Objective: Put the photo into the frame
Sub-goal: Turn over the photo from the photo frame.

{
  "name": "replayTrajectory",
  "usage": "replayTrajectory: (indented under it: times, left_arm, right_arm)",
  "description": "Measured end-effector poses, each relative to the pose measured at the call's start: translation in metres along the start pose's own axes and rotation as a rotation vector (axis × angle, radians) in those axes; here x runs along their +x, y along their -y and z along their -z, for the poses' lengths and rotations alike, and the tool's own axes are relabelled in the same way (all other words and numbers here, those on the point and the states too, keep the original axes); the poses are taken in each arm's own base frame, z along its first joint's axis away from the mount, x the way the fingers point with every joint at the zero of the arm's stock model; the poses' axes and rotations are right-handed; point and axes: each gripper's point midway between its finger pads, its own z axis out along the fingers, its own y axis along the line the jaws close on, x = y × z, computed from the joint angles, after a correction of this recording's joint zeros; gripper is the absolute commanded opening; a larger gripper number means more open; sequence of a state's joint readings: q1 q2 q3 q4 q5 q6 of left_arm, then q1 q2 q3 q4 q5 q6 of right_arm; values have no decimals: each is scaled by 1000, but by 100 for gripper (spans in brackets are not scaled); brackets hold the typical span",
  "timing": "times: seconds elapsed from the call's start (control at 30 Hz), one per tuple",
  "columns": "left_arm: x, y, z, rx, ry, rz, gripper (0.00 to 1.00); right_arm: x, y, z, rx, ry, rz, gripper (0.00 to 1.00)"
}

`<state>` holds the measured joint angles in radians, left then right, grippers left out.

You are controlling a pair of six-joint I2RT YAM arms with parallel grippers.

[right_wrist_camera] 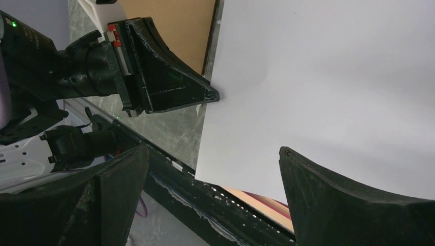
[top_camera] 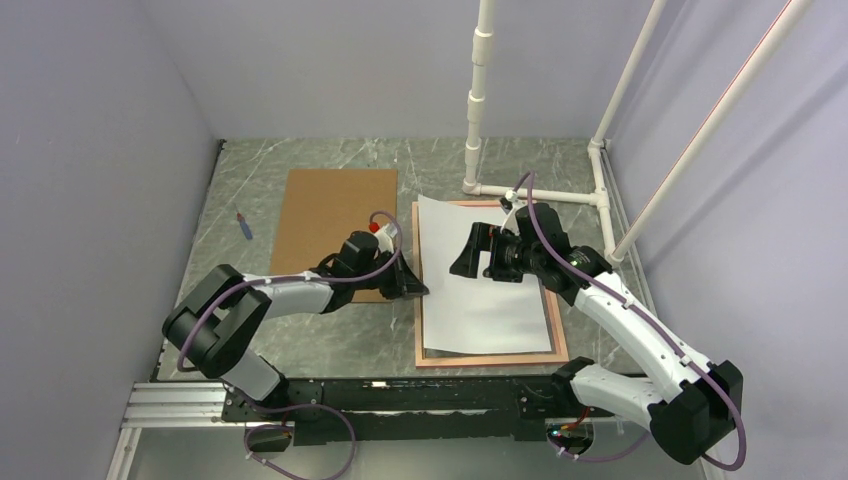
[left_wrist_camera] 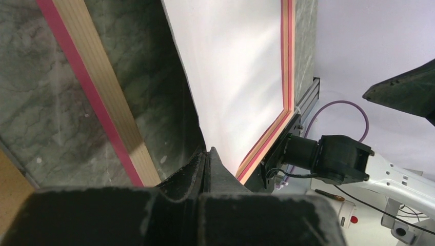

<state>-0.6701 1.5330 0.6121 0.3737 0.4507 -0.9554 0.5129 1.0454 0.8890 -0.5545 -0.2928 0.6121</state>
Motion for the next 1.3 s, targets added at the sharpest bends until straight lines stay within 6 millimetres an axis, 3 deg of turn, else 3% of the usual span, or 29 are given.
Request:
replayTrajectory:
  times: [0.43,1.3]
  left_arm:
    - [11,13,-28,7,-65,-25,0]
    - [22,-3,-14,-80,-135,-162,0]
  right_arm:
    - [2,6,1,17,-11,-2,99]
    - [1,7,1,18,-7,-1,99]
